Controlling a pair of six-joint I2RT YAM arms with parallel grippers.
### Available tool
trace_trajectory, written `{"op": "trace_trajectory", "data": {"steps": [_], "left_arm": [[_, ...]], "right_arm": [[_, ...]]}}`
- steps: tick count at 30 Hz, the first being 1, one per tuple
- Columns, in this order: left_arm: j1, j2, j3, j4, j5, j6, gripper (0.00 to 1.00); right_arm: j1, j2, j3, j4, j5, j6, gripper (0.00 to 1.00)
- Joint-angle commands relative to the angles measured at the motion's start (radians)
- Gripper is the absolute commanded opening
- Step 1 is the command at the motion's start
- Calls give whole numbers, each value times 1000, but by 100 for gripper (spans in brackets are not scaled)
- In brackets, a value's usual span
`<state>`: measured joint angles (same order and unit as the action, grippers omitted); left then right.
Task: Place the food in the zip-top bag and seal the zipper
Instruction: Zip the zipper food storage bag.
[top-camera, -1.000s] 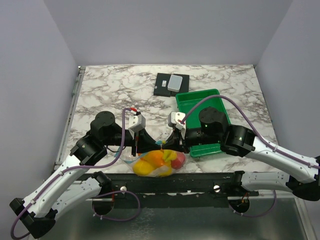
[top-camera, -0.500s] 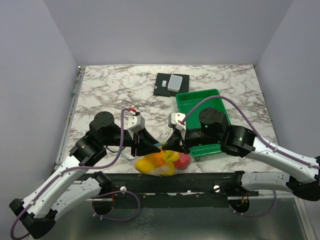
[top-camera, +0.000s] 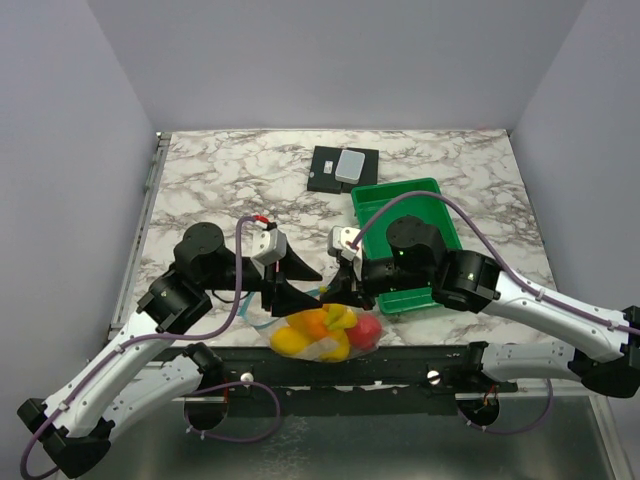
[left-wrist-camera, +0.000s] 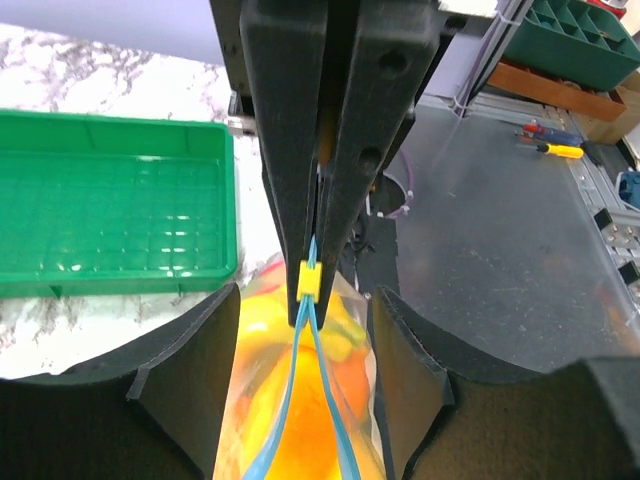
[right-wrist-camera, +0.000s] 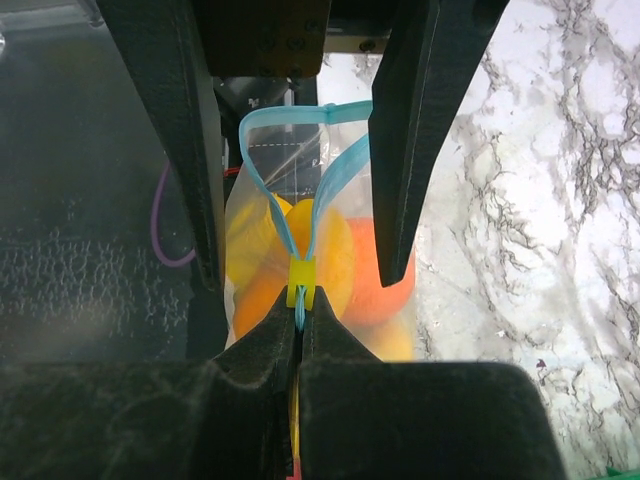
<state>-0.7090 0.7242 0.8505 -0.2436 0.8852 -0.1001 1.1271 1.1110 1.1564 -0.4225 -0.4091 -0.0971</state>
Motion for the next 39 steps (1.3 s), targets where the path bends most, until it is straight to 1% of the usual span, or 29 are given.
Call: {"op": "trace_trajectory", "data": {"steps": [1,6,13,17,19,22,25,30,34,39], "left_arm": [[-4,3,44,59,-1,11,58],[-4,14,43,66,11,9,50],[-4,17,29,68,15,3,35],[-4,10,18,68,21,0,29],[-4,8,15,68,23,-2,24],[-4,5,10,68,29,-6,14],[-4,2,-2,69,34,-12,13],[-4,-6,-17,67,31,-22,23],[-4,-13,-16,69,30,-24,23],[-4,-5,-7,68,39,-23,20]], "right_arm": [[12,4,6,14,-16,17,1],[12,3,11,13,-7,17,1],[13,6,16,6,9,23,1],[13,1,14,6,16,25,1],[13,1,14,5,16,25,1],[13,1,16,6,25,27,1],[14,-1,17,9,33,31,1],[13,0,15,11,41,34,1],[13,-4,16,12,42,37,1],[13,-5,9,13,44,39,1]]}}
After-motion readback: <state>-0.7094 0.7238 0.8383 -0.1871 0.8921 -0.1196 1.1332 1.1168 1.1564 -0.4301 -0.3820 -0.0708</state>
